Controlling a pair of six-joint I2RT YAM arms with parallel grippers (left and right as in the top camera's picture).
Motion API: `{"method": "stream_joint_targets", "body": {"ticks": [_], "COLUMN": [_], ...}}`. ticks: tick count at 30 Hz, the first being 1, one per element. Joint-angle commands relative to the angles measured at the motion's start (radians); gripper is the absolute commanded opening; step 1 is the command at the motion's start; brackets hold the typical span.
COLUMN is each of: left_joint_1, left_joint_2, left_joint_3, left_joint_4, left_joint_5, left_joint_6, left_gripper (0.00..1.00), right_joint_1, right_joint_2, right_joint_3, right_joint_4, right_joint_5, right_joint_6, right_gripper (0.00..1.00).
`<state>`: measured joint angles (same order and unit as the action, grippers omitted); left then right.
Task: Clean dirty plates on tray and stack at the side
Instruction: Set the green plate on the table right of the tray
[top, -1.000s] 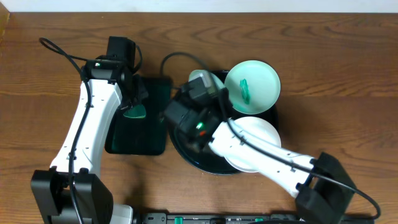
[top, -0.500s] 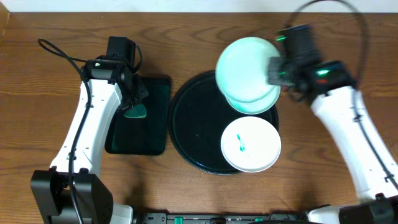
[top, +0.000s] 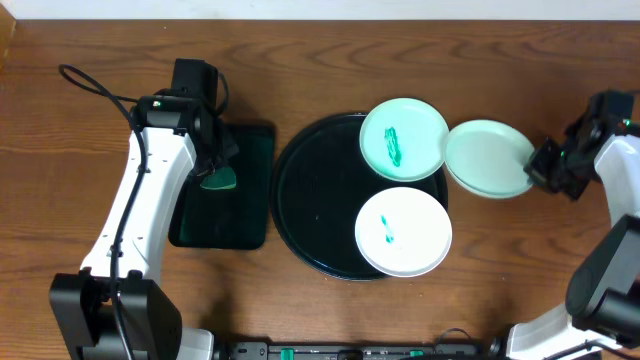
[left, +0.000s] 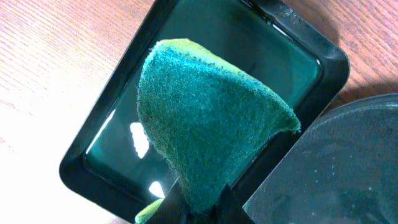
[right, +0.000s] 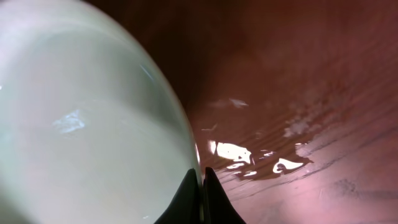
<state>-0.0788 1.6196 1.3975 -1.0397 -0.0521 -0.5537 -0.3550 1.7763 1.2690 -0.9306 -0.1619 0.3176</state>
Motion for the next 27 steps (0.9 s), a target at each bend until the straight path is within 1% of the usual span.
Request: {"method": "stream_joint_targets", "body": {"ticks": [1, 5, 9, 14, 15, 16, 17, 19, 21, 23, 27], "left_joint_1": [0.004, 0.004, 0.004, 0.004, 0.004, 0.004, 0.004, 0.004, 0.004, 0.004, 0.004], "left_joint_2": [0.001, 0.001, 0.001, 0.001, 0.001, 0.001, 0.001, 0.001, 0.001, 0.001, 0.001], "left_joint_3": [-0.006, -0.006, -0.006, -0.006, -0.006, -0.006, -0.006, -0.006, -0.006, -0.006, -0.006], "left_joint_4": [0.003, 0.005, 0.005, 0.005, 0.005, 0.005, 0.005, 0.006, 0.008, 0.014, 0.021], "left_joint_5": [-0.013, -0.013, -0.013, -0.013, -0.013, -0.013, -0.013, -0.013, -0.013, -0.012, -0.008], "left_joint_6": [-0.012, -0.012, -0.013, -0.012, -0.012, -0.003, 0.005, 0.011, 0.011, 0.020, 0.071], "left_gripper": [0.07, 0.07, 0.07, 0.07, 0.07, 0.07, 0.07, 0.07, 0.07, 0.07, 0.08], "right_joint_1": [-0.042, -0.079, -0.084, -0.080, -0.079, -0.074, -0.069, -0.062, -0.056, -0.025, 0.085], "right_joint_2": [0.008, 0.008, 0.008, 0.008, 0.008, 0.008, 0.008, 0.008, 0.008, 0.008, 0.008], "right_joint_3": [-0.088, -0.136, -0.138, -0.140, -0.140, -0.140, -0.139, -0.127, -0.100, 0.011, 0.172], "right_joint_4": [0.061, 0.123, 0.147, 0.190, 0.197, 0.212, 0.220, 0.222, 0.204, 0.108, 0.014], "right_joint_5": [0.002, -0.008, 0.004, 0.015, 0.015, 0.014, 0.014, 0.008, -0.010, -0.031, -0.037], "right_joint_6": [-0.021, -0.024, -0.082, -0.100, -0.101, -0.109, -0.110, -0.112, -0.130, -0.138, -0.208], "right_gripper": [0.01, 0.01, 0.01, 0.01, 0.04, 0.18, 0.26, 0.36, 0.41, 0.46, 0.47]}}
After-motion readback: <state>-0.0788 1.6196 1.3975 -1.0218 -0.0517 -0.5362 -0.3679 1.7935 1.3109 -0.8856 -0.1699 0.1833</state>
